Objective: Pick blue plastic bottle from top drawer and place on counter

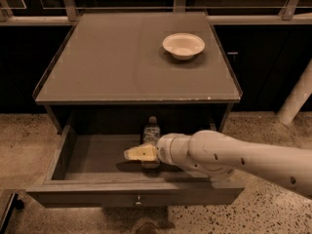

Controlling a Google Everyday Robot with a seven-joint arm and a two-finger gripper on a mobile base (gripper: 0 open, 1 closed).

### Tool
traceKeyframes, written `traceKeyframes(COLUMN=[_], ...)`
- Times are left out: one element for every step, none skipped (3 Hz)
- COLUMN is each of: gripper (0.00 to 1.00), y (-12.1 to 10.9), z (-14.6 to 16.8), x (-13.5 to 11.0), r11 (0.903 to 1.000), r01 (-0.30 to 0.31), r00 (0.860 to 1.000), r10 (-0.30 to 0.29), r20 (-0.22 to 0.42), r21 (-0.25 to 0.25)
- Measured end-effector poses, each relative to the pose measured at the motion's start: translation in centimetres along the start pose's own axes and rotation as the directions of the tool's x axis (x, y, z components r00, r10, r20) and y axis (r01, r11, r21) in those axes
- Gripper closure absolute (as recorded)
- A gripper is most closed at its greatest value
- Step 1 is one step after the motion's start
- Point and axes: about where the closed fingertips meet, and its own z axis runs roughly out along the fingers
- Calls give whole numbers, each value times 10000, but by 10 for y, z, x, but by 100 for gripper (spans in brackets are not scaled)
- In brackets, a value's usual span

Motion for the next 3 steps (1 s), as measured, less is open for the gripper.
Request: traceKeyframes(gripper=[0, 0, 0], y=[9, 13, 11], z=[11, 19, 22], x=[4, 12, 22], r11=[9998, 9998, 9999], r01=[-26, -59, -96], r00=[9999, 9995, 9985], r10=[24, 53, 94], r20=[-98, -295, -540], r21=[-172, -205, -31])
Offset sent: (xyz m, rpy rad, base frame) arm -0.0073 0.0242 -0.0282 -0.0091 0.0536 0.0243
